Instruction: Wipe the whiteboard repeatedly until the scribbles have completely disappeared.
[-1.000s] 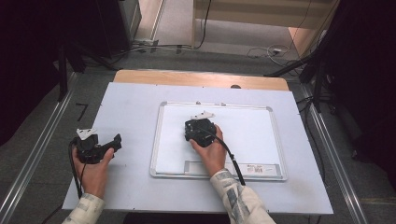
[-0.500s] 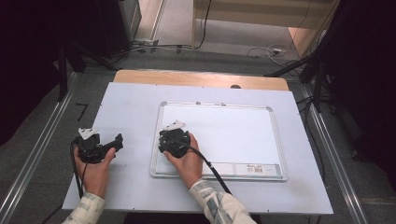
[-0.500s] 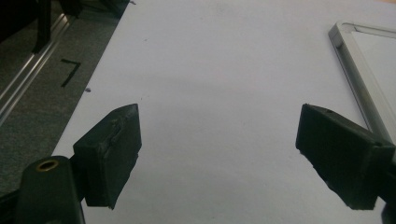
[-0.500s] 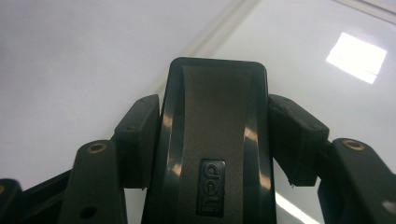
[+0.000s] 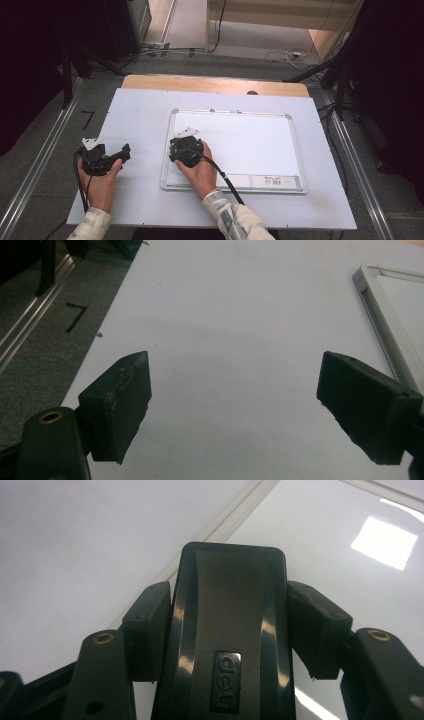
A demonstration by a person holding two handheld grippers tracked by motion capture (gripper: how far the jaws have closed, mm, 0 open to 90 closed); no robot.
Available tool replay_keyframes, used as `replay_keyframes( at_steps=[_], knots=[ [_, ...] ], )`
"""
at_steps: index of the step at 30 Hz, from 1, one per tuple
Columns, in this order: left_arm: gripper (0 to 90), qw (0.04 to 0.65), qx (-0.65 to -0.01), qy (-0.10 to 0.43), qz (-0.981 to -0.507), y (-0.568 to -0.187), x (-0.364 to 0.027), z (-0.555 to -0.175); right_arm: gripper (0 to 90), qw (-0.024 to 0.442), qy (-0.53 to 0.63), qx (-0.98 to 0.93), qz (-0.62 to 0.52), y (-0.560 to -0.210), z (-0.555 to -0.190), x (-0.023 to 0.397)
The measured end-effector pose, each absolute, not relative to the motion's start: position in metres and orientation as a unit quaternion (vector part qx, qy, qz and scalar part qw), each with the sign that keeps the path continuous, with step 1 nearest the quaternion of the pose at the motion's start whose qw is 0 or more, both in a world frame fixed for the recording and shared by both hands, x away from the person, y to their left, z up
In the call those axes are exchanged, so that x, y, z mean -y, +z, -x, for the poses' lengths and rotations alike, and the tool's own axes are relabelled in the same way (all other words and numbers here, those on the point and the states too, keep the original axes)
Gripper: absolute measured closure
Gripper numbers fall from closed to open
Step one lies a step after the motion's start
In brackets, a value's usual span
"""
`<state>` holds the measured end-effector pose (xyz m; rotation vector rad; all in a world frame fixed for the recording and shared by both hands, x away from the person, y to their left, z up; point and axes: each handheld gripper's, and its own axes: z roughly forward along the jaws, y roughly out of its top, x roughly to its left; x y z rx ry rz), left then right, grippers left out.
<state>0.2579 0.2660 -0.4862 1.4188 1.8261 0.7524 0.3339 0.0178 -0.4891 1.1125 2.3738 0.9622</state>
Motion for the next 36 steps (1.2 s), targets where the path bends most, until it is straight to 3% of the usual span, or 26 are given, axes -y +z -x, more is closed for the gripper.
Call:
replay_keyframes(
  at_steps=[19, 36],
  knots=[
    [14.9, 0.349, -0.705, 0.287, -0.546, -0.487, -0.267, -0.259, 36.3, 0.183, 0.326, -0.82, -0.433, -0.484, -0.42, -0.001],
    [14.9, 0.349, -0.704, 0.288, -0.548, -0.487, -0.266, -0.259, 36.1, 0.172, 0.34, -0.823, -0.42, -0.487, -0.388, -0.003]
  ],
)
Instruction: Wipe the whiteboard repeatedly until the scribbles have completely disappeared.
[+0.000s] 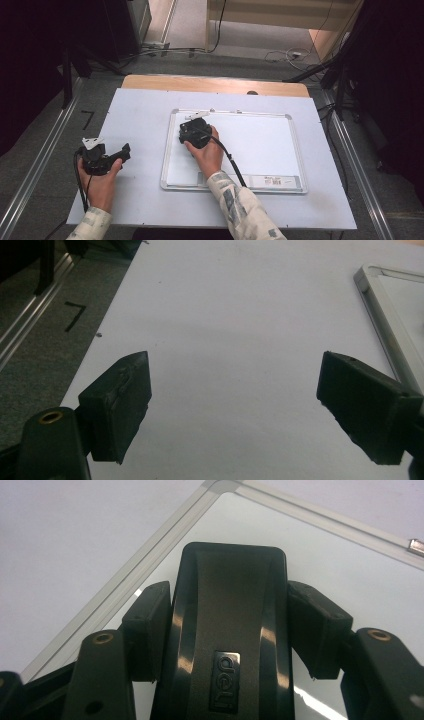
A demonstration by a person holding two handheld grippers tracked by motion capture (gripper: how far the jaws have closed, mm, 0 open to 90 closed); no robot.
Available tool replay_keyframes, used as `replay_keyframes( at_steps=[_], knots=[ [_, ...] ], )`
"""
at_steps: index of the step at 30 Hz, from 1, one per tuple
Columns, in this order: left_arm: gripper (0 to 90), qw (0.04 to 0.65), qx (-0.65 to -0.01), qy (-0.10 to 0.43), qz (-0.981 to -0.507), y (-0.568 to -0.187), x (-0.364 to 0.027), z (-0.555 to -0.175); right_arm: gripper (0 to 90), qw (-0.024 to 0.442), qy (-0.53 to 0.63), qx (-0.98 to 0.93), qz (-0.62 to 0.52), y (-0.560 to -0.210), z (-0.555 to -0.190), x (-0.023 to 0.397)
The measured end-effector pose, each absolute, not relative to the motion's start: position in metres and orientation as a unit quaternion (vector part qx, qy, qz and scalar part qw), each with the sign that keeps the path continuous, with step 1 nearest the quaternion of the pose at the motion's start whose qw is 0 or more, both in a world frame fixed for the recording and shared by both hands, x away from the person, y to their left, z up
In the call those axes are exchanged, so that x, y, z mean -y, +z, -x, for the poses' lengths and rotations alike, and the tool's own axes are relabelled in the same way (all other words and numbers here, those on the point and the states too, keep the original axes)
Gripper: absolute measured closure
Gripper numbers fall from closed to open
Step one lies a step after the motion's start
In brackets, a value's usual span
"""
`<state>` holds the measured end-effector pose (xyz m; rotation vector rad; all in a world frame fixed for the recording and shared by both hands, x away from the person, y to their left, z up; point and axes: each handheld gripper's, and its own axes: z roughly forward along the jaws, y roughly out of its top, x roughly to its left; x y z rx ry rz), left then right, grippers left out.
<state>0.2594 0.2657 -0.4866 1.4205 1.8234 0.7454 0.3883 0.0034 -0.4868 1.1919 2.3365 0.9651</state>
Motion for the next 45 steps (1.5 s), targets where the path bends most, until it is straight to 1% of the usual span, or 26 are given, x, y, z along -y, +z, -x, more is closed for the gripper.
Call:
replay_keyframes(
  at_steps=[17, 22, 27, 35, 39, 42, 45],
  knots=[
    [14.9, 0.347, -0.704, 0.291, -0.548, -0.486, -0.265, -0.258, 36.3, 0.168, 0.34, -0.841, -0.386, -0.488, -0.341, -0.013],
    [14.8, 0.349, -0.704, 0.291, -0.547, -0.485, -0.265, -0.258, 36.2, 0.16, 0.341, -0.845, -0.379, -0.488, -0.331, -0.015],
    [14.9, 0.35, -0.704, 0.291, -0.545, -0.485, -0.266, -0.258, 36.2, 0.135, 0.351, -0.841, -0.39, -0.487, -0.331, -0.012],
    [14.9, 0.35, -0.705, 0.29, -0.544, -0.485, -0.267, -0.257, 36.2, 0.151, 0.342, -0.847, -0.378, -0.486, -0.329, -0.015],
    [14.8, 0.35, -0.705, 0.29, -0.545, -0.485, -0.267, -0.257, 36.2, 0.144, 0.345, -0.846, -0.38, -0.484, -0.329, -0.013],
    [14.9, 0.35, -0.704, 0.29, -0.546, -0.485, -0.266, -0.258, 36.4, 0.139, 0.36, -0.839, -0.383, -0.476, -0.329, -0.009],
    [14.9, 0.348, -0.703, 0.29, -0.548, -0.485, -0.265, -0.258, 36.9, 0.151, 0.353, -0.843, -0.376, -0.474, -0.329, -0.009]
  ],
)
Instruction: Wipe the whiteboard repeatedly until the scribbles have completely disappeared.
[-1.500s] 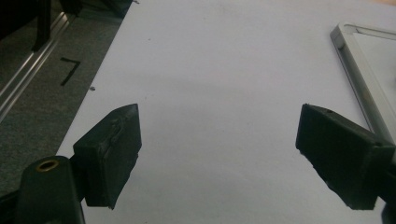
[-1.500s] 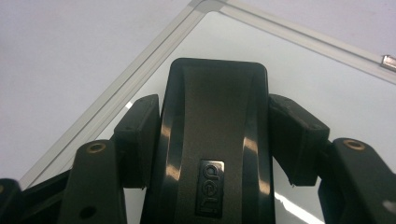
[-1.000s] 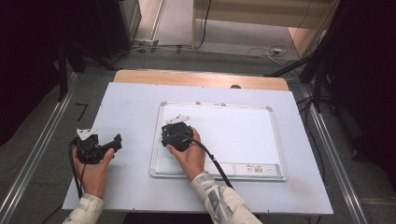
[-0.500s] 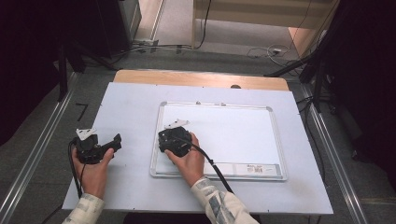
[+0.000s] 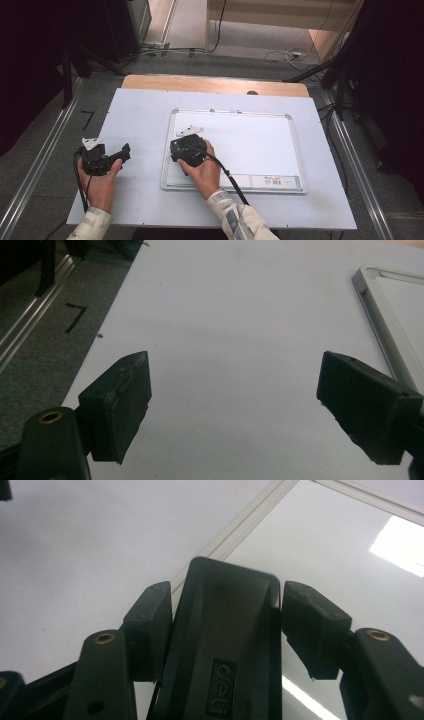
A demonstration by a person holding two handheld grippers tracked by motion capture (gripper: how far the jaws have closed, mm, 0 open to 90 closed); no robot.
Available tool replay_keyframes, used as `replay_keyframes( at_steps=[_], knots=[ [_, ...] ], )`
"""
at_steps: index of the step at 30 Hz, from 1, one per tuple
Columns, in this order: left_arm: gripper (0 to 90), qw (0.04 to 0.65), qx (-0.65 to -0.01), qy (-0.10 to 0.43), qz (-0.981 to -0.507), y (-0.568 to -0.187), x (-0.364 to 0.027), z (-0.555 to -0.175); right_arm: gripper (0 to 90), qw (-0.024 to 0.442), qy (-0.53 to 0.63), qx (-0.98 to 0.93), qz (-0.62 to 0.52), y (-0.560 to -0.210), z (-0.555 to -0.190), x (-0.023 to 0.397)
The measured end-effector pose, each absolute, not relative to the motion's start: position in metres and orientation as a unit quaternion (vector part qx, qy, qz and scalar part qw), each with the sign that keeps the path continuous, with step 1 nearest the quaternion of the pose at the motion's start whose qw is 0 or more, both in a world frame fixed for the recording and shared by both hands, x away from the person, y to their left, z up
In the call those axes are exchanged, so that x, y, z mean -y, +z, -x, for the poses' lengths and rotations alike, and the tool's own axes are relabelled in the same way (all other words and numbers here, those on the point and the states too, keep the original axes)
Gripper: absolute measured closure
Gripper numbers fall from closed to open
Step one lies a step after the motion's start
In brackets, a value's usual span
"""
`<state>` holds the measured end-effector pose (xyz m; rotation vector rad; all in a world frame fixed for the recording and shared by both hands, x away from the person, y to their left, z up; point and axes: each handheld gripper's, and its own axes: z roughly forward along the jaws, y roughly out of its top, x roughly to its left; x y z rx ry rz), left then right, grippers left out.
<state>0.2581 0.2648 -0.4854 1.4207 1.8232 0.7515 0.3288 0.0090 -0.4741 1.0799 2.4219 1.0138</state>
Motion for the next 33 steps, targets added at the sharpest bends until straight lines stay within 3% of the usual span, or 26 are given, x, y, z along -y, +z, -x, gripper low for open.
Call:
replay_keyframes(
  at_steps=[33],
  knots=[
    [14.9, 0.351, -0.704, 0.291, -0.545, -0.484, -0.265, -0.257, 36.6, 0.151, 0.34, -0.849, -0.376, -0.485, -0.328, -0.013]
  ],
)
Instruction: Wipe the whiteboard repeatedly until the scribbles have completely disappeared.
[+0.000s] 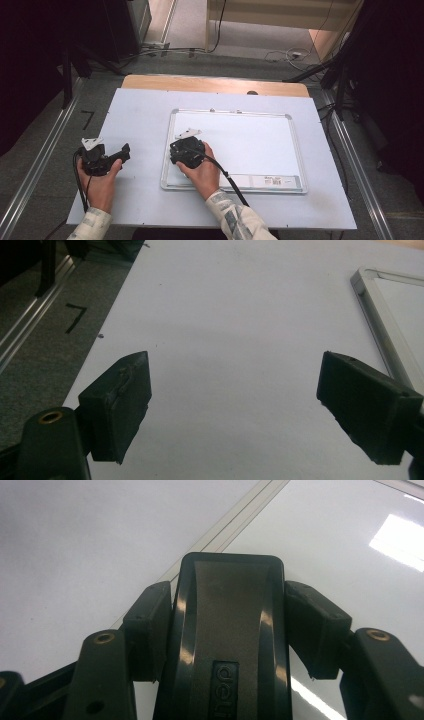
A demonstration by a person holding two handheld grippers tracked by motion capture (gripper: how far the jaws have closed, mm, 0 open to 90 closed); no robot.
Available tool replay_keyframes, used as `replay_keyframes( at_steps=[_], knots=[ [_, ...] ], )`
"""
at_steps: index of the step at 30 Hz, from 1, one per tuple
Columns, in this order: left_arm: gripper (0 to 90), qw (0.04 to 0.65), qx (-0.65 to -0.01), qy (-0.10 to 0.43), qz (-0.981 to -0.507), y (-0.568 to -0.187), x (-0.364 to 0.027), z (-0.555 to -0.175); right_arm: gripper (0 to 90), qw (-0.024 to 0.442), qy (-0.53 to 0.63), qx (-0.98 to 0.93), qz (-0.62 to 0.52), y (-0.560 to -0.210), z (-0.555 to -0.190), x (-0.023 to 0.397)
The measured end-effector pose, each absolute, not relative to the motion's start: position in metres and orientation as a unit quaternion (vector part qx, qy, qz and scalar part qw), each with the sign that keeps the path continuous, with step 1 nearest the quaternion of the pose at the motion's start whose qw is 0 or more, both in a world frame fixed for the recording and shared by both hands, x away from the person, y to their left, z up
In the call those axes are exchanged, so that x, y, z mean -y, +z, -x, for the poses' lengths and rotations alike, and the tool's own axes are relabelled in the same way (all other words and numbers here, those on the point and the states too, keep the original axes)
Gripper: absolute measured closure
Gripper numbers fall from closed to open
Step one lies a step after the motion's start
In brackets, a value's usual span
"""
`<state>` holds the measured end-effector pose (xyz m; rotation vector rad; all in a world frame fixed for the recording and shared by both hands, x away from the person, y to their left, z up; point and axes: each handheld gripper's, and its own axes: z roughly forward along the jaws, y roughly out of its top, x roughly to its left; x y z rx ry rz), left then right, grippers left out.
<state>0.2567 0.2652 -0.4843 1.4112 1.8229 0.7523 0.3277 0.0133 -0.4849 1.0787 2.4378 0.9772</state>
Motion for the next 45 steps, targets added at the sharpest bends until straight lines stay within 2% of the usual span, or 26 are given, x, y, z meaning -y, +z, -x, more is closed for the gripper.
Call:
replay_keyframes(
  at_steps=[12, 19, 21, 29, 38, 45],
  knots=[
    [14.9, 0.351, -0.703, 0.292, -0.545, -0.484, -0.265, -0.256, 35.1, 0.144, 0.332, -0.85, -0.383, -0.491, -0.329, -0.016],
    [14.9, 0.351, -0.704, 0.29, -0.545, -0.484, -0.266, -0.256, 38.0, 0.161, 0.325, -0.853, -0.376, -0.489, -0.326, -0.018],
    [14.9, 0.351, -0.705, 0.29, -0.544, -0.484, -0.267, -0.256, 38.0, 0.182, 0.313, -0.861, -0.358, -0.488, -0.324, -0.021],
    [14.9, 0.352, -0.705, 0.292, -0.543, -0.484, -0.267, -0.256, 37.9, 0.185, 0.281, -0.875, -0.349, -0.48, -0.331, -0.015],
    [14.9, 0.349, -0.705, 0.292, -0.544, -0.484, -0.266, -0.256, 37.9, 0.186, 0.309, -0.86, -0.361, -0.455, -0.334, 0.007],
    [14.9, 0.348, -0.707, 0.296, -0.54, -0.483, -0.266, -0.252, 37.8, 0.178, 0.323, -0.856, -0.363, -0.449, -0.332, 0.01]
  ],
)
